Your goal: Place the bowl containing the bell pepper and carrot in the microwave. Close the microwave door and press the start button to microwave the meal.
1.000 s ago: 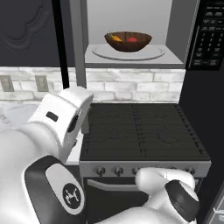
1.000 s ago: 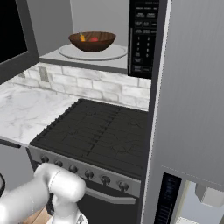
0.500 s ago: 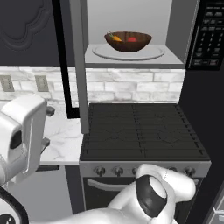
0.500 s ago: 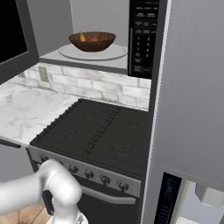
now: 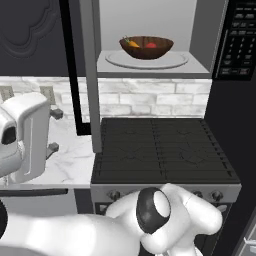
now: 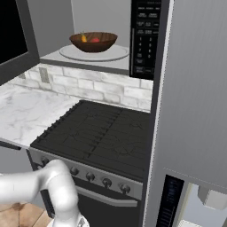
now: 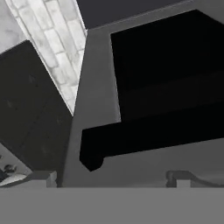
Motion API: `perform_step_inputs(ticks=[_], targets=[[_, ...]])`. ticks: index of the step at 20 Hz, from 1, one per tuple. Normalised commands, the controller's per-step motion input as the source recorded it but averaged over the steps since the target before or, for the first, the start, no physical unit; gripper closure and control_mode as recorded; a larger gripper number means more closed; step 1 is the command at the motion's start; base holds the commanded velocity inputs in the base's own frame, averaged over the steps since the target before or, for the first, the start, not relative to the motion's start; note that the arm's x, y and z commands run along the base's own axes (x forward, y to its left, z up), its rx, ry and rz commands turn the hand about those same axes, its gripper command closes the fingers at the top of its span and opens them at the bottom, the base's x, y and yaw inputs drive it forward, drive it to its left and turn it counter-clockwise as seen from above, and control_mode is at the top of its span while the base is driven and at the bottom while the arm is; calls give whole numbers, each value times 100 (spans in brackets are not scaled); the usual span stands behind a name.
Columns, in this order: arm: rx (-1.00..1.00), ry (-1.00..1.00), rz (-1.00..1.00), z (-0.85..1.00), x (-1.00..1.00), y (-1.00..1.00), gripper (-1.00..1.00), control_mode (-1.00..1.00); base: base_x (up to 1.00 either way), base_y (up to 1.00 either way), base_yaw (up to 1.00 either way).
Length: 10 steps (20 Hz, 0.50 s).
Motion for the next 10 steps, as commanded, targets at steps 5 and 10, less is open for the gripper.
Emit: perform_step_inputs(ticks=[5,10], targets=[[-4,-1,-19,-8,36,-11,-100,-100,0,0,0],[-8,-4,-26,-12,26,0,-100,-100,0,0,0]])
